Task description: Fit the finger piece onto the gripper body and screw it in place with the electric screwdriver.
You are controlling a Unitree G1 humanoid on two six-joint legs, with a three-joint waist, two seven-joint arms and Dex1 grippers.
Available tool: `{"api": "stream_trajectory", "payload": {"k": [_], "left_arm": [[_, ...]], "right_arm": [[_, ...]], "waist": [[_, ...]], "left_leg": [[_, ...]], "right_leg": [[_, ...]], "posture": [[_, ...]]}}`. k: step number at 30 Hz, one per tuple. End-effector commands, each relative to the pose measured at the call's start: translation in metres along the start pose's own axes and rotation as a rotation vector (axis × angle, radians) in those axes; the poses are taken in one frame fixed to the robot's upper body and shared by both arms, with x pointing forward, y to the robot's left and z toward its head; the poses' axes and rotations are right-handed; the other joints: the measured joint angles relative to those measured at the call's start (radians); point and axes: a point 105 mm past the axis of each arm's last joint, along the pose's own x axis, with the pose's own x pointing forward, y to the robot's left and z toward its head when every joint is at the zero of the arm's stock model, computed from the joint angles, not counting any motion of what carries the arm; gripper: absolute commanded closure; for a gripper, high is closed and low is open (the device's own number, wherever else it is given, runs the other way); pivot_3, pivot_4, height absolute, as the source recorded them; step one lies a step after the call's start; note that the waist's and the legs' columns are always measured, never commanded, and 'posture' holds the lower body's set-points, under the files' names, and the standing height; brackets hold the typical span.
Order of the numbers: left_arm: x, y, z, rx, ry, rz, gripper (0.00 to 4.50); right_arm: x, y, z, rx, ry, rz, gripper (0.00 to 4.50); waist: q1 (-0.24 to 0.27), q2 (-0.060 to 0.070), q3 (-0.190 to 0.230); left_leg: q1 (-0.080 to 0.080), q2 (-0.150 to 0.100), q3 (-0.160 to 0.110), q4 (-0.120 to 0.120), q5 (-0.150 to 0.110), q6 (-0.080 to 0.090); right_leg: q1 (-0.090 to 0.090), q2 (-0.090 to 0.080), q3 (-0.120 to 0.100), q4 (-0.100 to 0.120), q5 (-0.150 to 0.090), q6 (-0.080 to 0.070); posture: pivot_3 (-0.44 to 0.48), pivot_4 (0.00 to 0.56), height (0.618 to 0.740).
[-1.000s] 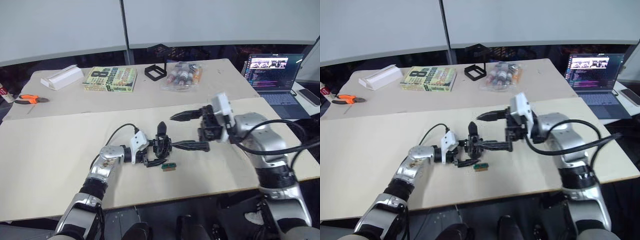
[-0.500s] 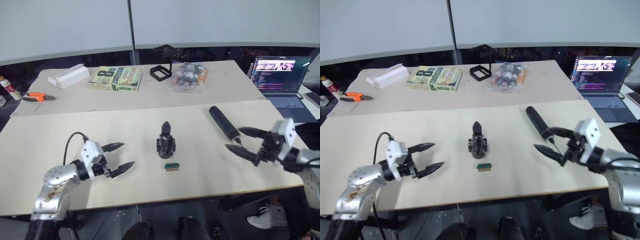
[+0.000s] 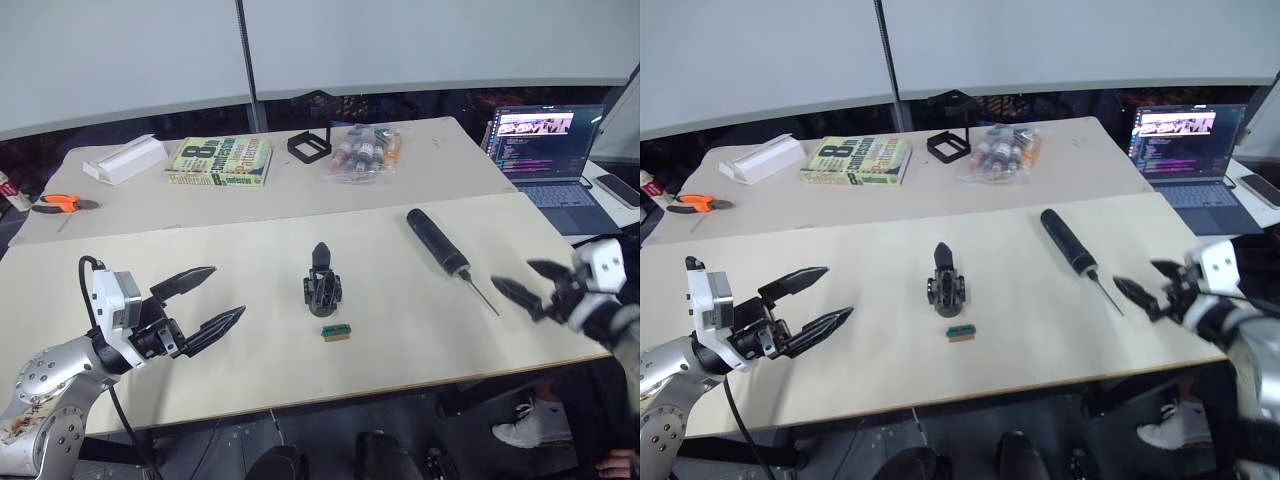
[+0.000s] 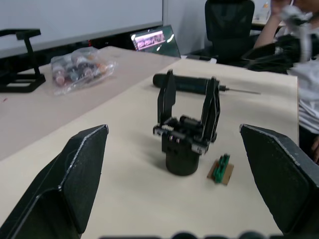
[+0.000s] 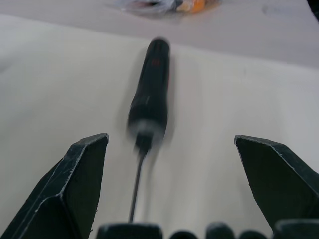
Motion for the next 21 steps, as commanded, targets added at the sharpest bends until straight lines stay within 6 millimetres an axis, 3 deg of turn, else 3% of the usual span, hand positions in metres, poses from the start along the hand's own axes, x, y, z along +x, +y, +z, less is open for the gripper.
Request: {"api": "stream_trajectory", "payload": {"k": [1, 3, 6, 14, 17, 21], "left_arm": [[0.012, -0.007, 0.015, 0.034, -0.037, -0.045, 0.03], [0.018, -0.008, 0.019, 0.056, -0.044, -0.057, 0.03], [0.022, -0.009, 0.023, 0.068, -0.049, -0.07, 0.03], [0.027, -0.011, 0.028, 0.075, -0.053, -0.109, 0.03], [0.029, -0.013, 0.028, 0.081, -0.048, -0.137, 0.0], [0.03, -0.021, 0.03, 0.094, -0.038, -0.197, 0.0]], "right_arm": [[0.026, -0.002, 0.013, -0.015, 0.047, 0.021, 0.0], [0.049, -0.003, 0.009, -0.028, 0.16, 0.017, 0.0], [0.066, 0.0, 0.001, -0.037, 0.241, 0.031, 0.0], [0.089, 0.014, -0.01, -0.037, 0.303, 0.086, 0.0], [0.092, 0.015, -0.013, -0.05, 0.304, 0.091, 0.82], [0.083, 0.016, 0.002, -0.068, 0.249, 0.145, 2.24]], "waist": [[0.003, 0.0, 0.0], [0.0, 0.0, 0.001], [0.004, -0.001, 0.001], [0.004, -0.001, 0.001], [0.0, -0.001, 0.001], [-0.001, -0.001, 0.001]], "left_leg": [[-0.001, 0.0, 0.0, 0.0, 0.0, 0.0], [-0.001, 0.0, 0.0, 0.0, 0.0, -0.001], [-0.003, 0.0, 0.001, 0.0, 0.0, -0.001], [-0.015, -0.001, 0.002, 0.001, 0.001, -0.005], [-0.019, 0.0, 0.002, 0.002, 0.002, -0.007], [-0.019, 0.0, 0.002, 0.002, 0.002, -0.007]], "right_leg": [[0.0, 0.0, 0.0, 0.0, 0.0, 0.0], [-0.001, -0.001, 0.0, -0.001, 0.0, 0.0], [-0.002, -0.001, 0.0, -0.002, 0.0, 0.0], [-0.016, -0.002, 0.002, -0.001, 0.0, 0.0], [-0.02, -0.001, 0.001, 0.0, 0.001, 0.0], [-0.02, -0.001, 0.001, 0.0, 0.001, -0.001]], "posture": [[0.0, 0.15, 0.74], [0.0, 0.15, 0.74], [0.0, 0.15, 0.74], [0.0, 0.15, 0.74], [0.0, 0.15, 0.74], [0.0, 0.15, 0.74]]}}
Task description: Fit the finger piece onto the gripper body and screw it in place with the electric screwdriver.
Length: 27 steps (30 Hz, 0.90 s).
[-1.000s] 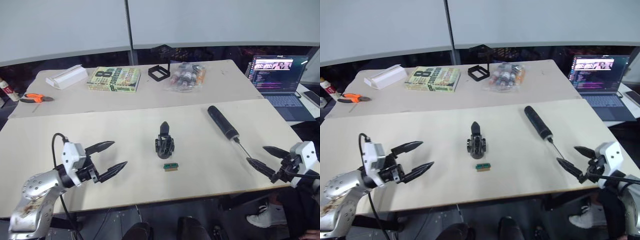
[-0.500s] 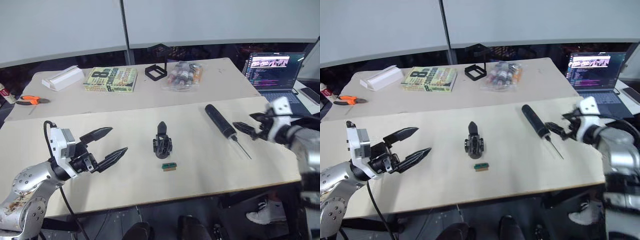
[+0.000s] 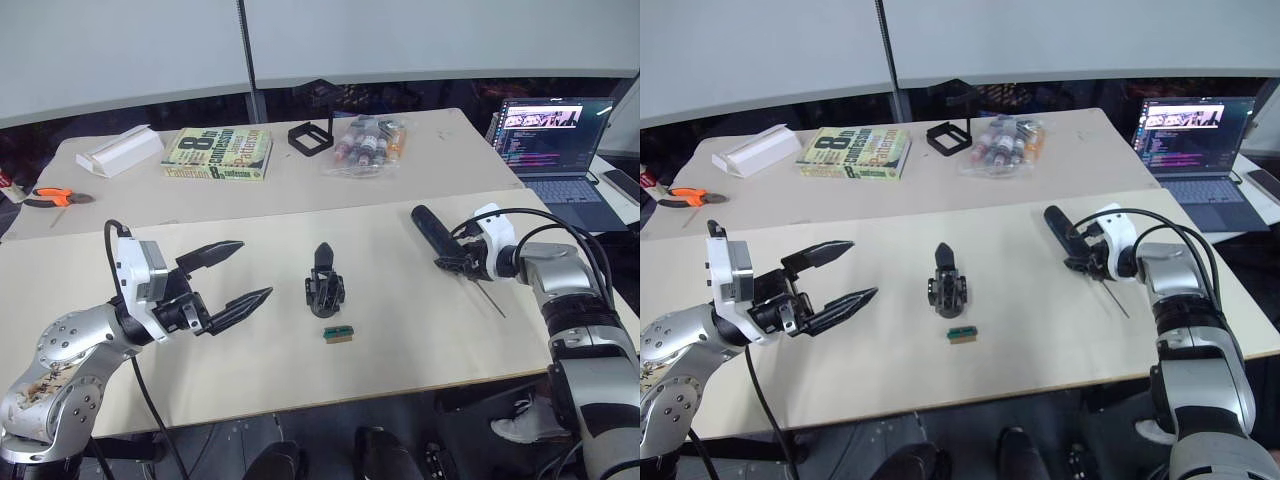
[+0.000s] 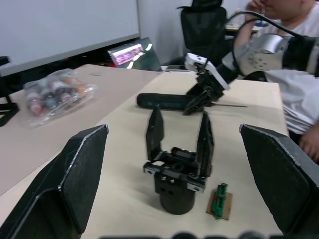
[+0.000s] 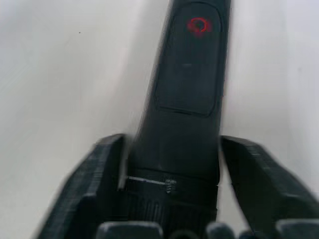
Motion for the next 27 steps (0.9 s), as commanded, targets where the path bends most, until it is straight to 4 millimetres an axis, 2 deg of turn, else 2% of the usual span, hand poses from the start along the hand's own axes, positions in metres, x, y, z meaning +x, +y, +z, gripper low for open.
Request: {"api": "stream_trajectory", "payload": {"k": [1, 4, 8, 11, 13, 18, 23, 25, 27], "left_arm": [[0.002, -0.01, 0.009, 0.037, -0.007, -0.072, 0.0], [0.003, -0.018, 0.009, 0.055, 0.007, -0.117, 0.0], [0.001, -0.029, 0.009, 0.073, 0.028, -0.168, 0.0], [-0.003, -0.038, -0.001, 0.103, 0.076, -0.201, 0.0], [-0.005, -0.041, -0.004, 0.081, 0.078, -0.213, 0.0], [-0.006, -0.039, -0.006, 0.078, 0.08, -0.207, 0.0], [-0.004, -0.039, -0.005, 0.073, 0.074, -0.202, 0.0], [-0.004, -0.039, -0.005, 0.073, 0.074, -0.198, 0.0], [-0.004, -0.039, -0.005, 0.074, 0.074, -0.195, 0.0]], "right_arm": [[-0.02, -0.001, 0.024, -0.064, -0.087, 0.045, 2.48], [-0.038, 0.011, 0.031, -0.128, -0.109, 0.132, 2.52], [-0.067, 0.043, 0.034, -0.197, -0.117, 0.274, 2.52], [-0.08, 0.071, 0.017, -0.21, -0.049, 0.356, 2.52], [-0.079, 0.081, 0.006, -0.226, -0.02, 0.36, 2.52], [-0.07, 0.087, -0.015, -0.29, 0.03, 0.318, 2.52], [-0.064, 0.087, -0.016, -0.258, 0.029, 0.321, 2.52], [-0.064, 0.085, -0.018, -0.25, 0.047, 0.324, 1.48], [-0.066, 0.085, -0.019, -0.25, 0.068, 0.339, 0.81]], "waist": [[0.0, 0.0, 0.0], [0.002, 0.001, 0.001], [0.002, 0.001, 0.001], [0.0, 0.001, 0.001], [0.001, 0.001, 0.001], [0.008, 0.001, 0.001], [0.009, 0.001, 0.001], [0.007, 0.001, 0.001], [0.009, 0.001, 0.001]], "left_leg": [[0.0, 0.0, 0.0, 0.0, 0.0, 0.0], [-0.001, 0.0, 0.0, 0.0, 0.0, 0.0], [-0.002, 0.0, 0.0, 0.0, 0.0, 0.001], [-0.002, 0.0, 0.0, -0.001, -0.001, 0.001], [-0.001, 0.001, 0.0, 0.0, -0.001, 0.001], [-0.001, 0.001, 0.0, 0.001, -0.001, 0.001], [0.0, 0.001, 0.0, 0.001, 0.0, 0.0], [0.0, 0.001, 0.0, 0.001, 0.0, 0.0], [0.0, 0.001, 0.0, 0.001, 0.0, 0.0]], "right_leg": [[0.0, 0.0, 0.0, 0.0, 0.0, 0.0], [-0.001, 0.0, 0.0, 0.0, 0.0, 0.0], [-0.002, 0.0, 0.0, -0.001, 0.0, 0.0], [-0.002, 0.0, 0.0, -0.001, 0.0, 0.0], [-0.001, 0.0, 0.0, -0.001, 0.0, 0.0], [0.0, 0.0, -0.001, 0.0, 0.001, 0.001], [0.0, 0.0, -0.001, 0.0, 0.002, 0.0], [0.0, 0.0, 0.0, 0.0, 0.002, 0.0], [0.0, 0.0, -0.001, 0.0, 0.002, 0.0]], "posture": [[0.0, 0.15, 0.74], [0.0, 0.15, 0.74], [0.0, 0.15, 0.74], [0.0, 0.15, 0.74], [0.0, 0.15, 0.74], [0.0, 0.15, 0.74], [0.0, 0.15, 0.74], [0.0, 0.15, 0.74], [0.0, 0.15, 0.74]]}}
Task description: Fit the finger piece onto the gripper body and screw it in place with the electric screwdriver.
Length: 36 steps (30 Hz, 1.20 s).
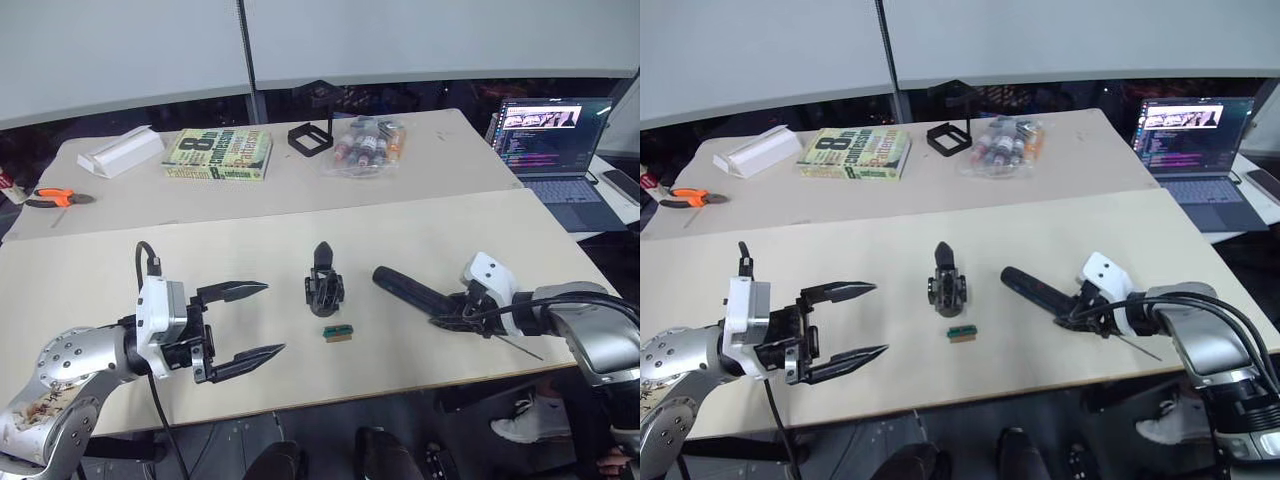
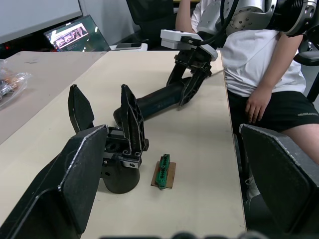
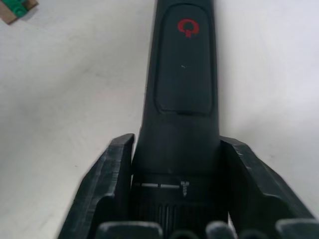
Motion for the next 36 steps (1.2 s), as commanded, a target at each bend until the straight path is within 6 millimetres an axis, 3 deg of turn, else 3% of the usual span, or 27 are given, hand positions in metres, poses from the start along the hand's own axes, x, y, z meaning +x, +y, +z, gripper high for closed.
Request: {"api": "stream_trajectory", "payload": {"k": [1, 2, 3, 7, 15, 28, 36], "left_arm": [[0.001, -0.001, 0.008, 0.044, -0.012, -0.002, 0.0], [0.001, -0.001, 0.008, 0.045, -0.012, 0.001, 0.0], [0.001, -0.001, 0.008, 0.045, -0.011, 0.003, 0.0], [-0.002, 0.002, 0.008, 0.051, -0.004, 0.026, 0.0], [-0.002, 0.001, 0.006, 0.051, 0.006, 0.023, 0.0], [0.008, -0.02, 0.004, 0.015, -0.003, -0.043, 0.0], [0.01, -0.021, 0.007, 0.019, -0.01, -0.037, 0.0]], "right_arm": [[-0.009, -0.005, 0.01, -0.021, 0.001, -0.004, 0.51], [-0.01, -0.005, 0.011, -0.018, 0.004, -0.001, 0.08], [-0.012, -0.004, 0.011, -0.013, 0.011, 0.01, 0.03], [-0.029, 0.005, 0.017, -0.029, 0.17, 0.113, 0.03], [-0.04, 0.0, 0.031, 0.069, 0.459, 0.084, 0.03], [-0.008, -0.007, 0.035, -0.036, 0.58, 0.048, 0.03], [0.001, -0.011, 0.016, -0.11, 0.655, 0.038, 0.03]], "waist": [[0.002, 0.0, 0.0], [0.003, 0.0, 0.0], [0.003, 0.0, 0.0], [0.008, 0.0, 0.0], [0.004, 0.0, 0.0], [0.013, -0.001, 0.0], [0.014, -0.001, 0.0]], "left_leg": [[0.0, 0.0, 0.0, 0.0, 0.0, 0.0], [0.0, 0.0, 0.0, 0.0, 0.0, 0.0], [0.0, 0.0, 0.0, 0.0, 0.0, 0.0], [0.0, 0.0, 0.0, 0.001, 0.0, 0.0], [-0.001, 0.001, 0.0, 0.0, 0.0, 0.001], [-0.002, 0.001, 0.0, 0.0, 0.0, 0.0], [-0.002, 0.0, 0.0, 0.0, 0.0, 0.0]], "right_leg": [[0.0, 0.0, 0.0, 0.0, 0.0, 0.0], [0.0, 0.0, 0.0, 0.0, 0.0, 0.0], [0.0, 0.0, 0.0, 0.0, 0.0, 0.0], [0.0, 0.0, 0.0, 0.0, 0.0, 0.0], [0.0, 0.0, -0.002, -0.001, 0.0, 0.0], [-0.001, -0.001, -0.003, -0.001, 0.0, 0.0], [-0.001, -0.001, -0.003, -0.002, 0.0, 0.0]], "posture": [[0.0, 0.15, 0.74], [0.0, 0.15, 0.74], [0.0, 0.15, 0.74], [0.0, 0.15, 0.74], [0.0, 0.15, 0.74], [0.0, 0.15, 0.74], [0.0, 0.15, 0.74]]}}
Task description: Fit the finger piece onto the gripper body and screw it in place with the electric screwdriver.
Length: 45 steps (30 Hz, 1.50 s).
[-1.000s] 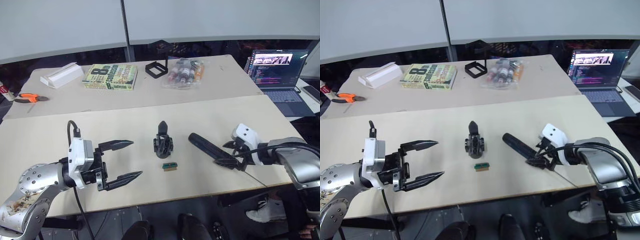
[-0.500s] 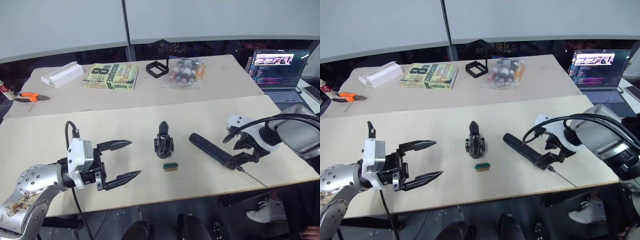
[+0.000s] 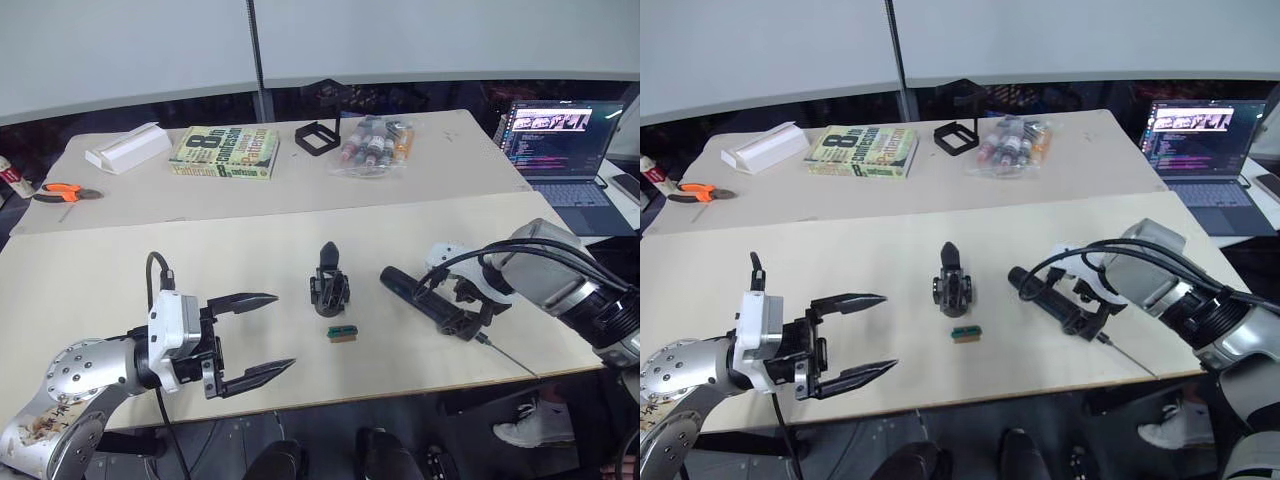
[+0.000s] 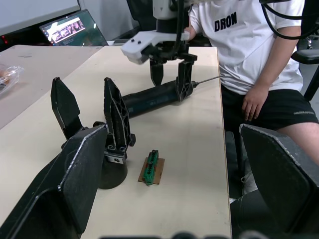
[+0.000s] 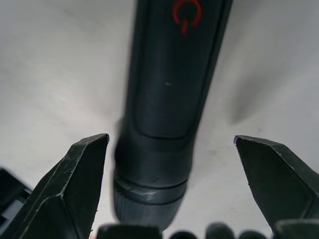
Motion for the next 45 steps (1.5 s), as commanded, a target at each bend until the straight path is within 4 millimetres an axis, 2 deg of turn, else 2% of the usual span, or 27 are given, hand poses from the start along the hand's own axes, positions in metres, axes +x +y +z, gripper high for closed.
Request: {"api": "stream_trajectory", "payload": {"k": [1, 8, 13, 17, 19, 22, 25, 27, 31, 35, 38, 40, 45], "left_arm": [[0.002, -0.005, 0.009, 0.029, -0.024, -0.01, 0.0], [0.001, -0.007, 0.009, 0.027, -0.019, 0.006, 0.0], [0.0, -0.004, 0.01, 0.032, -0.02, 0.012, 0.0], [-0.004, 0.0, 0.011, 0.036, -0.021, 0.026, 0.0], [-0.006, 0.003, 0.011, 0.033, -0.025, 0.039, 0.0], [-0.011, 0.009, 0.009, 0.024, -0.027, 0.062, 0.0], [-0.015, 0.016, 0.008, -0.018, -0.055, 0.084, 0.0], [-0.017, 0.017, 0.004, -0.023, -0.046, 0.067, 0.0], [-0.018, 0.017, -0.006, -0.01, -0.026, 0.035, 0.0], [-0.019, 0.014, -0.022, -0.007, 0.025, 0.002, 0.0], [-0.019, 0.01, -0.035, -0.088, 0.054, -0.011, 0.0], [-0.017, 0.013, -0.036, -0.1, 0.032, 0.013, 0.0], [-0.011, 0.016, -0.053, -0.093, 0.066, 0.061, 0.0]], "right_arm": [[-0.003, -0.002, -0.003, -0.04, 0.015, -0.018, 0.27], [-0.001, -0.003, -0.01, -0.04, 0.044, -0.004, 2.53], [-0.008, -0.002, -0.009, -0.027, 0.003, 0.026, 2.57], [-0.038, -0.01, 0.005, 0.025, -0.21, -0.008, 2.57], [-0.059, -0.009, 0.022, 0.029, -0.422, 0.009, 2.57], [-0.102, 0.003, 0.04, 0.009, -0.812, 0.09, 2.57], [-0.136, 0.023, 0.043, -0.08, -1.151, 0.139, 2.57], [-0.147, 0.038, 0.04, -0.114, -1.289, 0.179, 2.57], [-0.151, 0.06, 0.047, -0.185, -1.493, 0.18, 2.57], [-0.135, 0.094, 0.056, -0.387, -1.574, 0.223, 2.57], [-0.121, 0.1, 0.067, -0.461, -1.615, 0.218, 2.57], [-0.114, 0.103, 0.074, -0.516, -1.637, 0.215, 2.57], [-0.099, 0.092, 0.094, -0.503, -1.657, 0.169, 2.57]], "waist": [[-0.001, 0.0, 0.0], [0.0, 0.0, 0.0], [0.002, 0.0, 0.0], [0.003, 0.0, 0.0], [0.001, 0.0, 0.0], [-0.003, 0.0, 0.0], [0.002, 0.0, 0.0], [0.007, 0.0, 0.0], [0.004, -0.001, 0.0], [0.0, 0.0, 0.0], [-0.011, 0.0, 0.0], [-0.014, 0.0, 0.0], [-0.015, 0.0, 0.0]], "left_leg": [[0.0, 0.0, 0.0, 0.0, 0.0, 0.0], [0.0, 0.0, 0.0, 0.0, 0.0, 0.0], [0.0, 0.0, 0.0, 0.0, 0.0, 0.0], [-0.001, 0.0, 0.0, 0.0, 0.0, 0.0], [-0.001, 0.0, 0.0, 0.0, 0.0, 0.0], [0.0, 0.0, 0.0, -0.001, 0.0, 0.0], [0.0, 0.001, -0.001, -0.002, 0.0, 0.0], [0.0, 0.001, -0.001, -0.001, -0.001, 0.001], [0.001, 0.0, 0.0, 0.001, -0.001, 0.002], [0.002, 0.0, 0.0, -0.001, -0.001, 0.001], [0.002, 0.0, 0.0, -0.001, 0.0, 0.0], [0.003, 0.0, 0.0, 0.0, 0.0, 0.0], [0.005, 0.0, 0.0, -0.001, 0.0, 0.0]], "right_leg": [[0.0, 0.0, 0.0, 0.0, 0.0, 0.0], [0.0, 0.0, 0.0, 0.0, 0.0, 0.0], [0.001, 0.0, 0.0, 0.0, 0.0, 0.0], [0.0, 0.0, -0.001, 0.0, 0.0, 0.0], [-0.001, 0.0, 0.0, 0.0, 0.0, 0.0], [-0.001, 0.001, 0.001, 0.0, 0.0, 0.0], [-0.001, 0.001, 0.0, 0.0, 0.0, 0.0], [0.0, 0.001, 0.0, 0.0, 0.0, 0.0], [0.002, 0.0, 0.0, 0.0, 0.001, 0.001], [0.001, 0.001, 0.0, 0.001, 0.001, 0.001], [0.001, 0.001, 0.0, 0.002, 0.001, 0.001], [0.001, 0.001, 0.0, 0.002, 0.001, 0.001], [0.003, 0.001, 0.0, 0.002, 0.001, 0.001]], "posture": [[0.0, 0.15, 0.74], [0.0, 0.15, 0.74], [0.0, 0.15, 0.74], [0.0, 0.15, 0.74], [0.0, 0.15, 0.74], [0.0, 0.15, 0.74], [0.0, 0.15, 0.74], [0.0, 0.15, 0.74], [0.0, 0.15, 0.74], [0.0, 0.15, 0.74], [0.0, 0.15, 0.74], [0.0, 0.15, 0.74], [0.0, 0.15, 0.74]]}}
